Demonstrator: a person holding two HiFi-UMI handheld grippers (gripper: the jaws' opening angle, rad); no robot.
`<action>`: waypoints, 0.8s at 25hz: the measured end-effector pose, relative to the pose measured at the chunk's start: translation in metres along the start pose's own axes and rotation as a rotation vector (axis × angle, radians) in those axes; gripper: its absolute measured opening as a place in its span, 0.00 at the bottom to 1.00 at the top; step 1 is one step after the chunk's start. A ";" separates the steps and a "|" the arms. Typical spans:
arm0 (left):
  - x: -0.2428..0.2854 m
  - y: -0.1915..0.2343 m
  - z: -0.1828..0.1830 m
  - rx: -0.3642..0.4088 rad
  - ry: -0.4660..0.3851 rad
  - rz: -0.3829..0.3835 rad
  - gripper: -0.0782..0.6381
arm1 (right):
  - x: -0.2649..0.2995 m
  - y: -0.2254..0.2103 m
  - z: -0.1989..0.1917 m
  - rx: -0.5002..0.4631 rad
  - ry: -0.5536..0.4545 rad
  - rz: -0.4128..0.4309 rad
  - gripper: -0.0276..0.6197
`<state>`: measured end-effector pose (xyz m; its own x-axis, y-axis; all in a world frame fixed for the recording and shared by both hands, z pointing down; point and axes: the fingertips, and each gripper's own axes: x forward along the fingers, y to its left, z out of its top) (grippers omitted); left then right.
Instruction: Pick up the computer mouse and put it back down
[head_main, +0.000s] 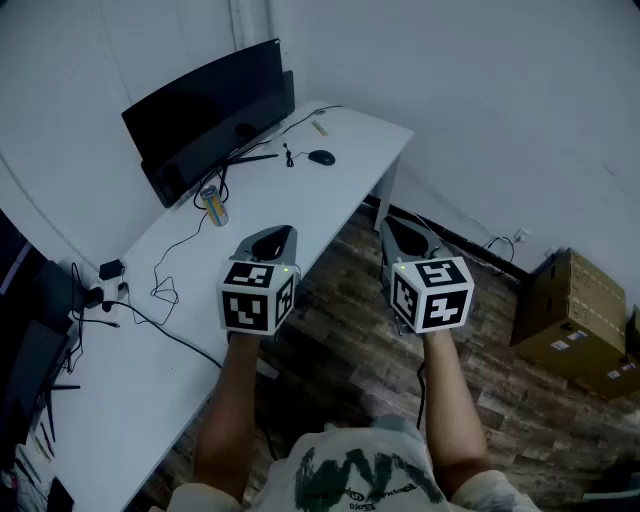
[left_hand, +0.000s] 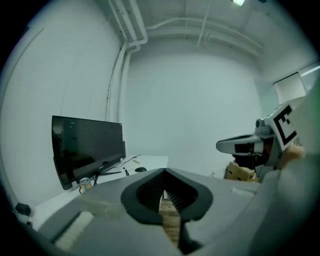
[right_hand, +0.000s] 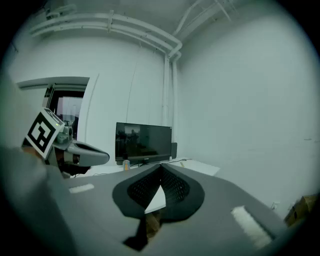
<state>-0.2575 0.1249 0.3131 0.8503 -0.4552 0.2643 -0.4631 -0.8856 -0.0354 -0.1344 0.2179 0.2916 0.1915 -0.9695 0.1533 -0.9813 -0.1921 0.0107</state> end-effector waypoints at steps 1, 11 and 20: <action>0.000 0.001 0.000 0.005 -0.001 -0.002 0.11 | 0.001 0.001 -0.001 -0.002 0.000 -0.002 0.04; 0.012 0.006 0.004 -0.004 -0.035 -0.006 0.11 | 0.011 -0.004 -0.007 -0.003 0.013 -0.018 0.09; 0.053 0.002 0.008 -0.008 -0.024 -0.018 0.11 | 0.034 -0.036 -0.010 0.009 0.011 -0.014 0.16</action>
<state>-0.2114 0.0979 0.3195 0.8642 -0.4413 0.2417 -0.4495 -0.8930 -0.0232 -0.0929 0.1930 0.3061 0.2050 -0.9650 0.1637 -0.9783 -0.2070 0.0044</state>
